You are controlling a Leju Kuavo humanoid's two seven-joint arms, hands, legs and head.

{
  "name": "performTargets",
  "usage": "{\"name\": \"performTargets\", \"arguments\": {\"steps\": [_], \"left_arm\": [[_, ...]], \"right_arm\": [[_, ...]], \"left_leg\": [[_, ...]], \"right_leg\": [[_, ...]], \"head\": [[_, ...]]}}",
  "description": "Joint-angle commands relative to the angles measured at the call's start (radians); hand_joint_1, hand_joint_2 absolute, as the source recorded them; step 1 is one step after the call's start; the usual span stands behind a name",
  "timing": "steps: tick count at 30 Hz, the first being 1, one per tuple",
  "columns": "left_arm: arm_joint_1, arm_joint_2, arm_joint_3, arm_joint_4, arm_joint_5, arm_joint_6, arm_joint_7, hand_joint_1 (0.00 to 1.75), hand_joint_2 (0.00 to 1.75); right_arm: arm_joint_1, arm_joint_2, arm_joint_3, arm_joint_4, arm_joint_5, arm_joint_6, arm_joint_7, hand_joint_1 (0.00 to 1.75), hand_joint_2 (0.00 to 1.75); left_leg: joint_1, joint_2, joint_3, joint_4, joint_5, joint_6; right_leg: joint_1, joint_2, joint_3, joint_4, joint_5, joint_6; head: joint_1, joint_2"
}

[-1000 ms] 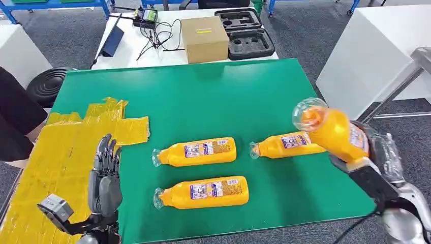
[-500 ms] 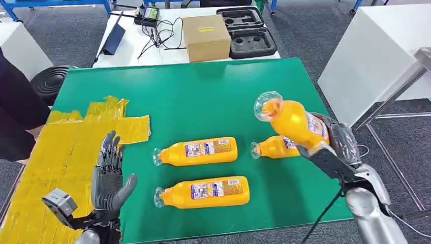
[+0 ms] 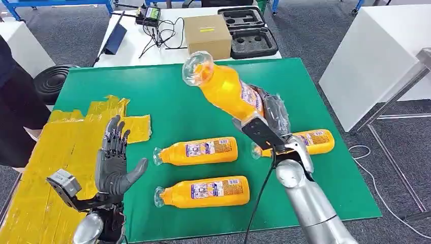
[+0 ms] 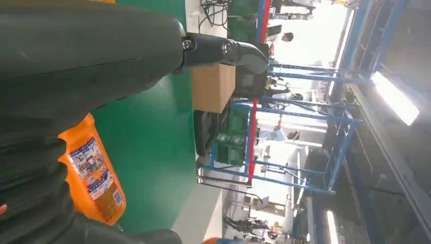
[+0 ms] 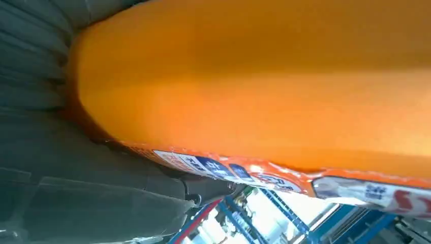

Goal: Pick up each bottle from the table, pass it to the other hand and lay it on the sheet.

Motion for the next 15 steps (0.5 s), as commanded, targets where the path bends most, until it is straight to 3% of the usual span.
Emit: {"name": "performTargets", "arguments": {"steps": [1, 9, 15], "left_arm": [[-0.053, 0.046, -0.060, 0.077, 0.049, -0.020, 0.014, 0.00, 1.75], [-0.078, 0.054, -0.117, 0.091, 0.244, -0.133, 0.058, 0.00, 1.75], [-0.093, 0.062, -0.146, 0.086, 0.260, -0.123, 0.063, 0.00, 1.75]], "right_arm": [[-0.049, 0.063, 0.062, 0.015, 0.006, -0.001, 0.031, 1.75, 1.75], [-0.025, 0.114, 0.248, 0.110, 0.190, -0.144, 0.043, 1.75, 1.75], [-0.066, 0.132, 0.273, 0.213, 0.192, -0.199, 0.038, 1.75, 1.75]], "left_leg": [[0.000, 0.001, 0.002, 0.000, -0.001, -0.002], [0.000, 0.001, 0.003, -0.001, -0.001, -0.002], [0.000, 0.000, 0.001, -0.001, 0.000, -0.001]], "right_leg": [[0.000, -0.001, 0.001, 0.001, -0.001, -0.001], [0.000, -0.001, 0.002, -0.001, 0.000, -0.002], [0.000, -0.001, 0.000, 0.000, 0.000, -0.001]], "head": [[0.000, 0.000], [0.000, 0.000], [0.000, 0.000]]}}
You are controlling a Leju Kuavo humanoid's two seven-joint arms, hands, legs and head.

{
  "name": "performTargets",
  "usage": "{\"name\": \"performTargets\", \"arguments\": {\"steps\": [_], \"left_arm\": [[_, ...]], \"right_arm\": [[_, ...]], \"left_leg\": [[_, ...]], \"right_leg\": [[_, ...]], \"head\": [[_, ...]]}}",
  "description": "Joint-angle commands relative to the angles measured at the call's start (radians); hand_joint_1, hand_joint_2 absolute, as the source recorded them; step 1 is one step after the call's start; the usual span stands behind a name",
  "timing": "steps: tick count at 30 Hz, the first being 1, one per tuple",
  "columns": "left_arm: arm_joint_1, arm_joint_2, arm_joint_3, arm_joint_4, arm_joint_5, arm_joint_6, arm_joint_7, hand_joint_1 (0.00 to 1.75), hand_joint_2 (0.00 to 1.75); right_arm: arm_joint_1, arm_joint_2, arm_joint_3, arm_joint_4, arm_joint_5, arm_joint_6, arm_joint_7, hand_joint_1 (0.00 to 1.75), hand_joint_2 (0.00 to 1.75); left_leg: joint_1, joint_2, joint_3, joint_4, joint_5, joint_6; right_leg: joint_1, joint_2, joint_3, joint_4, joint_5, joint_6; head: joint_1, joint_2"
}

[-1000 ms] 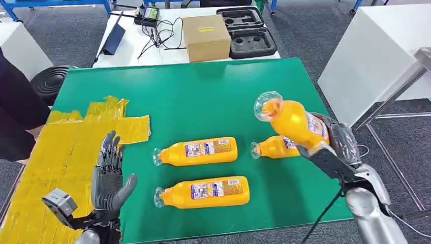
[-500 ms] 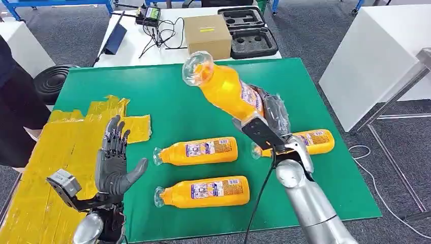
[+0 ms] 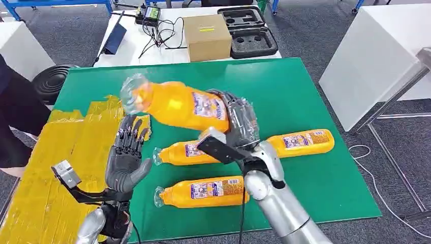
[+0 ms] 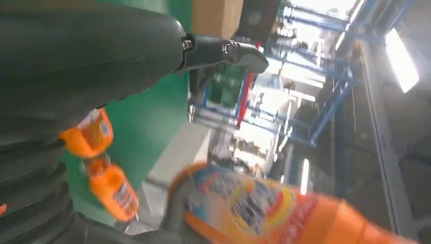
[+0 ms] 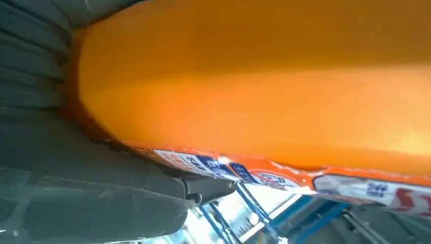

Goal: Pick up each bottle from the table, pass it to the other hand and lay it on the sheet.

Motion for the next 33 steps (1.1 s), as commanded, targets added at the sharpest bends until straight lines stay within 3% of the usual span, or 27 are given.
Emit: {"name": "performTargets", "arguments": {"steps": [1, 5, 17, 24, 33], "left_arm": [[-0.050, 0.039, -0.064, 0.062, 0.016, 0.009, 0.010, 0.00, 1.75], [-0.047, 0.040, -0.065, 0.057, 0.021, 0.008, 0.009, 0.00, 1.75], [-0.029, 0.007, -0.062, -0.033, -0.013, 0.062, 0.016, 0.00, 1.75], [-0.019, -0.015, -0.025, -0.066, -0.065, 0.074, 0.021, 0.00, 1.75], [-0.015, -0.025, 0.003, -0.088, -0.090, 0.083, 0.013, 0.00, 1.75]], "right_arm": [[-0.070, 0.024, 0.101, 0.187, 0.000, -0.048, 0.002, 1.75, 1.75], [-0.075, 0.024, 0.106, 0.191, 0.006, -0.045, 0.006, 1.75, 1.75], [-0.157, 0.151, 0.231, 0.372, 0.077, 0.038, 0.098, 1.75, 1.75], [-0.169, 0.151, 0.319, 0.302, 0.190, 0.208, 0.233, 1.75, 1.75], [-0.126, 0.139, 0.349, 0.255, 0.206, 0.263, 0.229, 1.75, 1.75]], "left_leg": [[0.000, 0.001, 0.004, -0.001, -0.001, -0.002], [0.000, 0.000, 0.002, -0.001, 0.000, -0.001], [0.000, 0.002, 0.007, 0.000, -0.003, -0.003], [0.001, 0.001, 0.002, 0.000, -0.001, -0.002], [0.001, -0.002, 0.001, 0.000, 0.000, -0.002]], "right_leg": [[0.000, -0.001, 0.004, 0.000, -0.001, -0.001], [0.000, -0.001, 0.002, 0.000, 0.000, -0.001], [0.001, -0.001, 0.006, 0.001, -0.003, -0.003], [0.001, -0.001, 0.002, 0.000, -0.001, -0.002], [0.001, -0.004, 0.000, 0.000, -0.001, -0.001]], "head": [[0.000, 0.000], [0.000, 0.000], [0.000, 0.000], [0.000, 0.000], [0.000, 0.000]]}}
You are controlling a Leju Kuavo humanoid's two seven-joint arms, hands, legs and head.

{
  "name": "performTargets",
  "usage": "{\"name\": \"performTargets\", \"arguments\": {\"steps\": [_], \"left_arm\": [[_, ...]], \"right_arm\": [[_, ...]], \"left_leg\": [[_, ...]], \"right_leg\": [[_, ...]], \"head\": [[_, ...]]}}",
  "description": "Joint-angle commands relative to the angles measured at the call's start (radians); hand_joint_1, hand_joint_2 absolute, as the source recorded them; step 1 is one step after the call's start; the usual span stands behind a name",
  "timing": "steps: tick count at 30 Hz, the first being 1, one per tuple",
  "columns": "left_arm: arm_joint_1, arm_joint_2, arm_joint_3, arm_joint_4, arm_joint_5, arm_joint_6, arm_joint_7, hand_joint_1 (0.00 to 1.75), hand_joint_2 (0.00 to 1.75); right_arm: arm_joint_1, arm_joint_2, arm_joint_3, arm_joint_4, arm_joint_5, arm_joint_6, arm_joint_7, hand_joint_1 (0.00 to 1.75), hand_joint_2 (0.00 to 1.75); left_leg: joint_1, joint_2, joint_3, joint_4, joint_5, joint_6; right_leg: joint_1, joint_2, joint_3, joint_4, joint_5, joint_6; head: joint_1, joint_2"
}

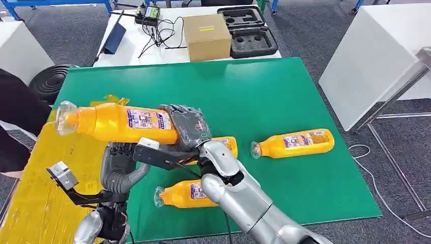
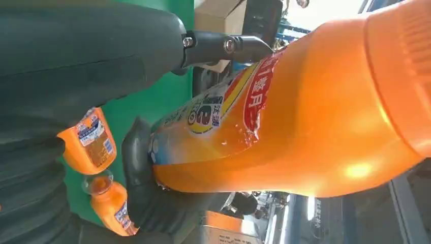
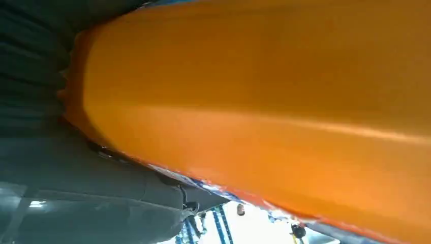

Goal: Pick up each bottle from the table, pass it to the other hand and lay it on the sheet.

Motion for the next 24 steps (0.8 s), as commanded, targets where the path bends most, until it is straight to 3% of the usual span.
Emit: {"name": "performTargets", "arguments": {"steps": [1, 9, 24], "left_arm": [[-0.043, -0.034, 0.017, -0.040, -0.038, 0.010, -0.005, 0.00, 1.75], [-0.033, -0.036, 0.055, -0.053, -0.043, 0.004, -0.002, 0.00, 1.75], [-0.023, -0.029, 0.038, -0.022, -0.044, -0.013, -0.010, 0.00, 1.75]], "right_arm": [[0.051, -0.029, 0.146, -0.018, 0.028, 0.088, -0.009, 1.75, 1.75], [0.113, -0.085, 0.225, -0.172, 0.010, 0.132, -0.013, 1.75, 1.75], [0.173, -0.155, 0.209, -0.268, -0.021, 0.118, -0.003, 1.75, 1.75]], "left_leg": [[0.001, -0.003, 0.005, 0.000, -0.002, -0.002], [0.001, -0.003, 0.002, 0.000, -0.001, -0.001], [0.001, -0.004, 0.003, -0.002, -0.001, -0.001]], "right_leg": [[0.001, -0.005, 0.006, -0.001, -0.002, -0.001], [0.001, -0.005, 0.002, -0.001, -0.002, -0.001], [0.001, -0.006, 0.004, -0.002, -0.002, -0.001]], "head": [[0.000, 0.000], [-0.001, 0.000], [0.000, 0.000]]}}
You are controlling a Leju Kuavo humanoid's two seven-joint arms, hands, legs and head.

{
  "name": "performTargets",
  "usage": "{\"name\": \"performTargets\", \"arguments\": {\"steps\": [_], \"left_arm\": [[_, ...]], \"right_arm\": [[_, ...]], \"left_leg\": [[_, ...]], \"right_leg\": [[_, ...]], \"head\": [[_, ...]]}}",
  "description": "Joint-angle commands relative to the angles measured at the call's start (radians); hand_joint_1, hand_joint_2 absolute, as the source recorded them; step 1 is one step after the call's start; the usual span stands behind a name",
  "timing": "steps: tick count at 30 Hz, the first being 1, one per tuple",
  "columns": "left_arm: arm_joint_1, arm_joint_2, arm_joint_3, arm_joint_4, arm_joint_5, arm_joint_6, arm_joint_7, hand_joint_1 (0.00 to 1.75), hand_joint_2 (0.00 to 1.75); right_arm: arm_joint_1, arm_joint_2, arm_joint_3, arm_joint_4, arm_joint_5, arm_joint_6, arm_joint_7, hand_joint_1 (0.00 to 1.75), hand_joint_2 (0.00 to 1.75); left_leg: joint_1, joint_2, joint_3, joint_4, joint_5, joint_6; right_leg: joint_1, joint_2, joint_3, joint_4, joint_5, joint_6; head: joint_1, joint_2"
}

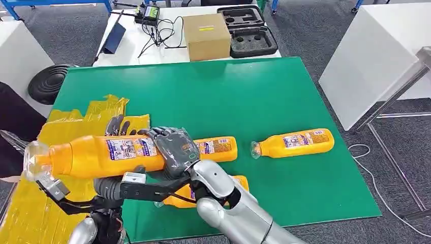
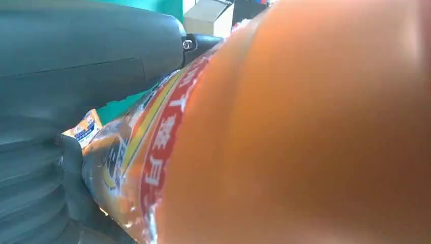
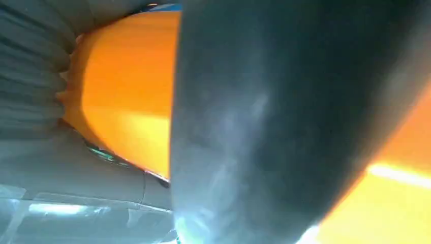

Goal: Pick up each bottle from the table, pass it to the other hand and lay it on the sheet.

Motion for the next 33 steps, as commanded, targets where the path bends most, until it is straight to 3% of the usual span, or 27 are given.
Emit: {"name": "performTargets", "arguments": {"steps": [1, 9, 10, 11, 18, 22, 30, 33], "left_arm": [[-0.074, -0.010, -0.006, 0.041, 0.000, -0.009, -0.001, 0.00, 1.75], [-0.022, -0.022, 0.005, -0.001, 0.130, -0.048, -0.013, 0.03, 1.75], [-0.011, -0.023, 0.006, -0.010, 0.148, -0.054, -0.016, 1.27, 1.75], [0.001, -0.024, 0.006, -0.021, 0.170, -0.061, -0.016, 1.75, 1.75], [0.015, -0.026, 0.004, -0.029, 0.183, -0.064, -0.014, 1.75, 1.75], [0.019, -0.031, -0.008, -0.028, 0.219, -0.078, -0.011, 1.75, 1.75], [0.066, -0.029, -0.024, -0.041, 0.252, -0.103, -0.021, 1.75, 1.75], [0.086, -0.026, -0.019, -0.059, 0.250, -0.100, -0.038, 1.75, 1.75]], "right_arm": [[0.084, -0.101, 0.090, -0.073, 0.004, 0.014, 0.001, 1.75, 1.75], [0.195, -0.105, 0.085, -0.059, 0.018, -0.009, -0.007, 1.75, 1.75], [0.206, -0.104, 0.088, -0.053, 0.017, -0.012, -0.014, 1.75, 1.75], [0.216, -0.104, 0.091, -0.043, 0.011, -0.019, -0.021, 1.75, 1.75], [0.223, -0.103, 0.091, -0.033, 0.005, -0.027, -0.029, 1.75, 1.75], [0.158, -0.135, 0.086, 0.064, -0.065, -0.046, -0.103, 1.75, 1.75], [0.201, -0.154, 0.076, 0.083, -0.078, -0.075, -0.137, 1.75, 1.75], [0.272, -0.160, 0.072, 0.003, -0.056, -0.141, -0.107, 1.75, 1.75]], "left_leg": [[0.001, -0.005, 0.004, -0.002, 0.000, -0.001], [0.001, -0.004, 0.006, -0.002, -0.001, -0.001], [0.001, -0.003, 0.004, -0.002, 0.000, -0.001], [0.001, -0.005, 0.007, -0.003, -0.001, -0.002], [0.001, -0.003, 0.003, -0.002, 0.000, -0.001], [0.001, -0.004, 0.006, -0.002, -0.001, -0.002], [0.001, -0.003, 0.004, -0.002, 0.000, -0.001], [0.001, -0.004, 0.007, -0.003, -0.001, -0.002]], "right_leg": [[0.001, -0.006, 0.006, -0.002, -0.002, -0.001], [0.001, -0.006, 0.007, -0.003, -0.002, -0.001], [0.001, -0.005, 0.005, -0.003, -0.001, -0.001], [0.001, -0.007, 0.009, -0.004, -0.002, -0.001], [0.001, -0.005, 0.004, -0.002, -0.001, -0.001], [0.001, -0.007, 0.006, -0.003, -0.002, -0.001], [0.001, -0.005, 0.005, -0.003, 0.000, -0.003], [0.001, -0.007, 0.008, -0.004, -0.001, -0.004]], "head": [[0.000, 0.000], [0.000, 0.000], [0.000, 0.000], [0.000, 0.000], [0.000, 0.000], [0.000, 0.000], [0.000, 0.000], [0.000, 0.000]]}}
